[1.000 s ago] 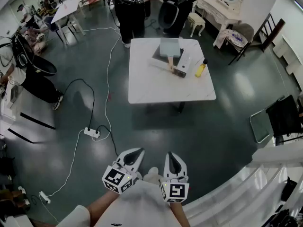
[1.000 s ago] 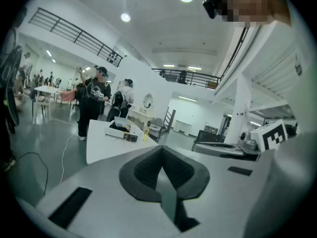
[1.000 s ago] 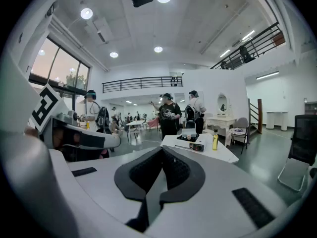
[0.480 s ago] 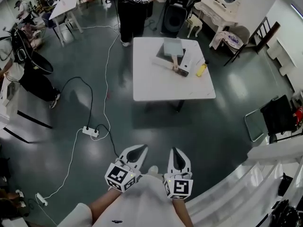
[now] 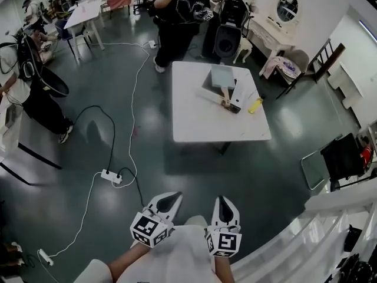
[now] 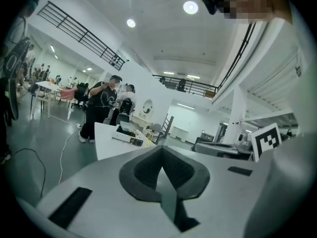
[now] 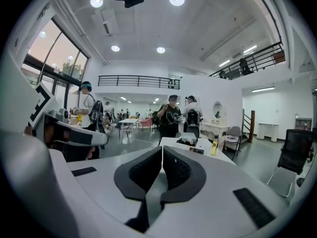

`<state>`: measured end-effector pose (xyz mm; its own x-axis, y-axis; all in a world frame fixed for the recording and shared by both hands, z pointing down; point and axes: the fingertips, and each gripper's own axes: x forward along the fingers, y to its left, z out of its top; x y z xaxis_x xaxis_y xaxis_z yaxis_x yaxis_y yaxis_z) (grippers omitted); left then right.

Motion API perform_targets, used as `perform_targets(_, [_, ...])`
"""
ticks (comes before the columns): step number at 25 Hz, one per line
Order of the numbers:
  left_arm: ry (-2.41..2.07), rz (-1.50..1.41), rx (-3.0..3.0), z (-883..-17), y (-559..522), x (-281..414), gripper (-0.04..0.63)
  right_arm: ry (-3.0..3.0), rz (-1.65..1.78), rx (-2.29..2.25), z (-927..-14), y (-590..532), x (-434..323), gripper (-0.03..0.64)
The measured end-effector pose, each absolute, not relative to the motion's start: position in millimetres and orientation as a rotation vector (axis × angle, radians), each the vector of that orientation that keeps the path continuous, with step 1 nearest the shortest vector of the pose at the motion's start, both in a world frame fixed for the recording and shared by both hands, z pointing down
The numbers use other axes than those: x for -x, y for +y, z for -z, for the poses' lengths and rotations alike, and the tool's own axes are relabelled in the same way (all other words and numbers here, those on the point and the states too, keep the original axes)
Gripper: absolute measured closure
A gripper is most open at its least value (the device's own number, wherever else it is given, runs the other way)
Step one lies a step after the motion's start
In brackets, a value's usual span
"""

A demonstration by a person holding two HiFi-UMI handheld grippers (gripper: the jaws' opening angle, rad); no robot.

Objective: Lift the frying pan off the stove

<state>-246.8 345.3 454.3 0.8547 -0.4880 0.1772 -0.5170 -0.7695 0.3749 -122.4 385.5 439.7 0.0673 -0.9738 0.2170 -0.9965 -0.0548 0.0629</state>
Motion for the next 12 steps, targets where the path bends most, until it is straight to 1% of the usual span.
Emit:
perform_targets(7, [-0.71, -0.152, -2.606, -467.0, 318.6, 246.1, 0.594, -2.04, -0.23, -2.145, -451.5, 363.1, 134.1, 0.615])
perform_targets(12, [-0.72, -0.168, -2.595, -474.0, 288.6, 228.2, 0.594, -2.046, -0.272, -2.128, -461.0, 331.6, 115.5, 0.615])
